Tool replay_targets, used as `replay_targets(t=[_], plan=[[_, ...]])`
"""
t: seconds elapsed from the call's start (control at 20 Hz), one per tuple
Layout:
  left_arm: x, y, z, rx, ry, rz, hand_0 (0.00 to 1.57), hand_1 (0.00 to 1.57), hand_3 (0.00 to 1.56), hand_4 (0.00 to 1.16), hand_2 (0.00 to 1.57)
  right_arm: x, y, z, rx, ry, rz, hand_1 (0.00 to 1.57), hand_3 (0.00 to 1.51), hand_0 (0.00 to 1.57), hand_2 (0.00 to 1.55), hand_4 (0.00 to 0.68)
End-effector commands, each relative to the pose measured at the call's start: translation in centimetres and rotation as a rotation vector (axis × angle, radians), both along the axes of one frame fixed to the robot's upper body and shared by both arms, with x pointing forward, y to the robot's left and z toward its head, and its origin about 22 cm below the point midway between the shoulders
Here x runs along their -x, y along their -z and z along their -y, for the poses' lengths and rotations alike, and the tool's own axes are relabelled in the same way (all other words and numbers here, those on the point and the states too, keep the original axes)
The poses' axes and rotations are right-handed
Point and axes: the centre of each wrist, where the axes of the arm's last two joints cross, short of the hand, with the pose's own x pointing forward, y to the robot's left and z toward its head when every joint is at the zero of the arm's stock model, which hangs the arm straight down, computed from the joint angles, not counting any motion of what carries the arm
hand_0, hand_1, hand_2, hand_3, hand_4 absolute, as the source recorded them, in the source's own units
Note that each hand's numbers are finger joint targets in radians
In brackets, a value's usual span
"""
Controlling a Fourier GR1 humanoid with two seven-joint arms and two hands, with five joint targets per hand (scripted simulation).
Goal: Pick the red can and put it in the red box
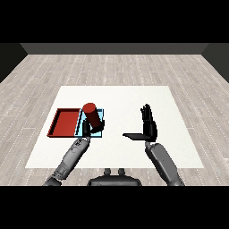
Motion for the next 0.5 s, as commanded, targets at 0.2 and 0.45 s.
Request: replay_targets(t=[0.2, 0.45], plan=[[-1.4, -0.5, -10.3, -0.195, -0.184, -0.013, 1.57, 1.57, 1.46, 1.12, 1.55, 1.9, 4.9, 5.5, 0.031, 0.132, -0.100, 0.00, 0.00, 0.00, 0.00, 0.000], [-2.9, -0.7, -14.8, -0.171, -0.249, -0.098, 1.57, 1.57, 1.49, 1.12, 1.57, 2.3, 2.4, 8.1, 0.090, 0.180, -0.110, 0.00, 0.00, 0.00, 0.00, 0.000]])
